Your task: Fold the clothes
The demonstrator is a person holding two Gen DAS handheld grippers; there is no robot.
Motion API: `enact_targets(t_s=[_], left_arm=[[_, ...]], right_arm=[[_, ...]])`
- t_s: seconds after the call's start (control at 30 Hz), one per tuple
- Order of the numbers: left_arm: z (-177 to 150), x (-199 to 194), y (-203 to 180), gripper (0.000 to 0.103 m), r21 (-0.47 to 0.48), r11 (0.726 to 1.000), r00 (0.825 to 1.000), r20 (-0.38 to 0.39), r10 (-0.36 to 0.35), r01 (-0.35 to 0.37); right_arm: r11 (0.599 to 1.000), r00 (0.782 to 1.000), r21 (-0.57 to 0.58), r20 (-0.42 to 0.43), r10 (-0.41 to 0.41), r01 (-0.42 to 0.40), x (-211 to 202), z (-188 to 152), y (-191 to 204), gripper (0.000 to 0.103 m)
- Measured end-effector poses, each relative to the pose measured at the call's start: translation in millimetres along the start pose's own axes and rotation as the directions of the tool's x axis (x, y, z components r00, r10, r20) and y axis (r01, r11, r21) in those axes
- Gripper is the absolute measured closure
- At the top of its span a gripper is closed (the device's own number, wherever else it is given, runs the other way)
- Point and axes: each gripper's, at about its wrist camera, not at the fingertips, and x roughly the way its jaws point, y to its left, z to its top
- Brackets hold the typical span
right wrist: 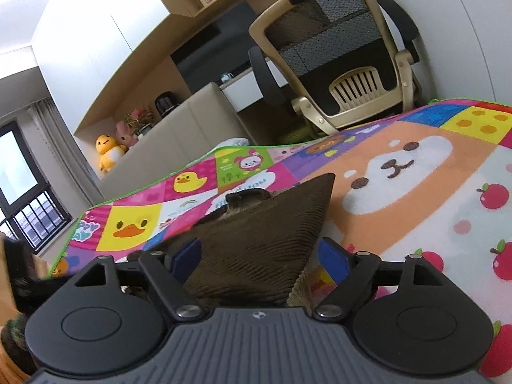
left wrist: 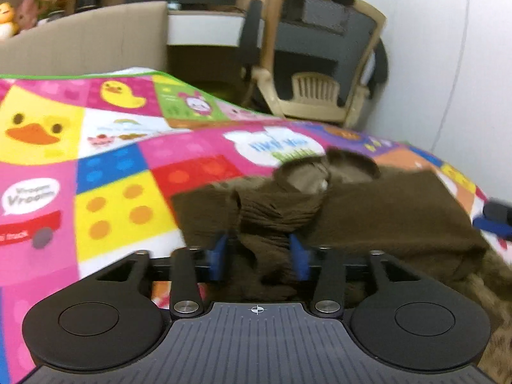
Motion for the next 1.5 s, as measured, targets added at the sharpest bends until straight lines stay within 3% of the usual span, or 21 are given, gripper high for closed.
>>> enact_targets(t_s=[0.1, 0.17, 0.23, 0.33, 0.4, 0.47, 0.5, 0.57, 0.7, 0.8, 0.97, 1.07, 1.1, 1.13, 1.17, 1.2, 1.27, 1.3, 1.4, 1.5], left_arm=[[11.6, -24.1, 6.3, 0.044, -0.056, 0.997, 0.996, 0.076, -0.048, 0.053], [16.6, -33.5, 7.4, 0.037, -0.085, 0.987, 0.987, 0.100, -0.124, 0.133], [21.2, -33.6, 5.2, 0.036, -0.107, 0.969, 0.973, 0.093, -0.212, 0.222], [18.4, -10.8, -2.9, 0.032, -0.122, 0.949, 0.957, 0.008, -0.290, 0.289], [12.3, 10.6, -4.7, 0.033, -0.129, 0.958, 0.963, -0.059, -0.264, 0.255], [7.2, 25.6, -4.0, 0.034, -0.121, 0.966, 0.966, -0.095, -0.240, 0.228], [7.8, 24.8, -4.9, 0.034, -0.116, 0.966, 0.966, -0.097, -0.241, 0.230], [17.1, 18.8, 0.9, 0.034, -0.140, 0.961, 0.963, -0.095, -0.252, 0.238], [44.7, 6.0, 32.0, 0.024, -0.227, 0.943, 0.963, -0.064, -0.262, 0.242], [51.1, 24.6, 53.4, 0.023, -0.303, 0.930, 0.961, -0.111, -0.252, 0.209], [47.5, 70.6, 78.7, 0.024, -0.435, 0.884, 0.932, -0.220, -0.287, 0.170], [44.3, 75.3, 70.4, 0.024, -0.445, 0.877, 0.941, -0.184, -0.285, 0.179], [43.1, 76.7, 66.0, 0.024, -0.447, 0.876, 0.943, -0.174, -0.285, 0.182], [43.2, 77.3, 59.1, 0.024, -0.419, 0.891, 0.950, -0.169, -0.264, 0.173], [43.6, 77.6, 51.5, 0.034, -0.383, 0.910, 0.958, -0.163, -0.236, 0.159], [43.8, 78.3, 48.6, 0.052, -0.374, 0.915, 0.961, -0.165, -0.223, 0.148], [44.1, 80.0, 45.6, 0.063, -0.374, 0.919, 0.963, -0.174, -0.204, 0.127], [44.7, 76.4, 46.6, 0.081, -0.379, 0.917, 0.963, -0.173, -0.205, 0.127], [48.2, 47.6, 49.3, 0.088, -0.369, 0.914, 0.963, -0.135, -0.232, 0.169], [47.1, -8.5, 41.6, 0.089, -0.304, 0.920, 0.958, -0.063, -0.279, 0.248]], right_arm=[[1.000, 1.000, -0.006, -0.014, -0.018, 0.018, 2.7, 0.6, 1.5, 0.022], [0.998, 0.999, -0.050, -0.021, -0.025, 0.023, 3.3, 3.2, 9.9, 0.022], [0.989, 0.999, -0.145, -0.031, 0.016, -0.021, 2.2, 10.4, 27.9, 0.022], [0.974, 0.996, -0.222, -0.080, 0.032, -0.049, 9.6, 24.5, 51.8, 0.022], [0.977, 0.984, -0.211, -0.179, -0.005, -0.034, 30.5, 29.1, 54.8, 0.024], [0.975, 0.959, -0.223, -0.273, -0.078, 0.015, 53.2, 24.8, 49.7, 0.036], [0.972, 0.946, -0.232, -0.304, -0.110, 0.039, 61.5, 22.5, 46.1, 0.046], [0.973, 0.943, -0.223, -0.309, -0.125, 0.056, 63.0, 27.1, 39.3, 0.054], [0.983, 0.970, -0.158, -0.209, -0.126, 0.093, 45.3, 70.8, 21.1, 0.054], [0.988, 0.960, -0.090, -0.238, -0.146, 0.128, 58.6, 88.0, -4.7, 0.054], [0.984, 0.948, 0.033, -0.275, -0.160, 0.176, 96.7, 76.0, -33.7, 0.053], [0.992, 0.956, 0.029, -0.273, -0.111, 0.124, 109.8, 71.3, -25.2, 0.053], [0.993, 0.953, 0.019, -0.285, -0.104, 0.114, 114.4, 70.9, -20.6, 0.059], [0.994, 0.949, -0.004, -0.296, -0.109, 0.113, 119.0, 70.4, -15.2, 0.081], [0.993, 0.946, -0.031, -0.300, -0.119, 0.115, 121.0, 70.0, -9.6, 0.088], [0.992, 0.947, -0.056, -0.293, -0.129, 0.117, 118.9, 69.7, -2.8, 0.088], [0.990, 0.959, -0.093, -0.254, -0.126, 0.105, 98.3, 74.5, 9.7, 0.090], [0.990, 0.965, -0.109, -0.236, -0.117, 0.093, 85.8, 77.9, 15.8, 0.090], [0.985, 0.982, -0.167, -0.180, -0.065, 0.034, 29.7, 85.8, 37.5, 0.091], [0.973, 0.987, -0.230, -0.157, -0.019, -0.018, -30.6, 77.5, 56.4, 0.091]])
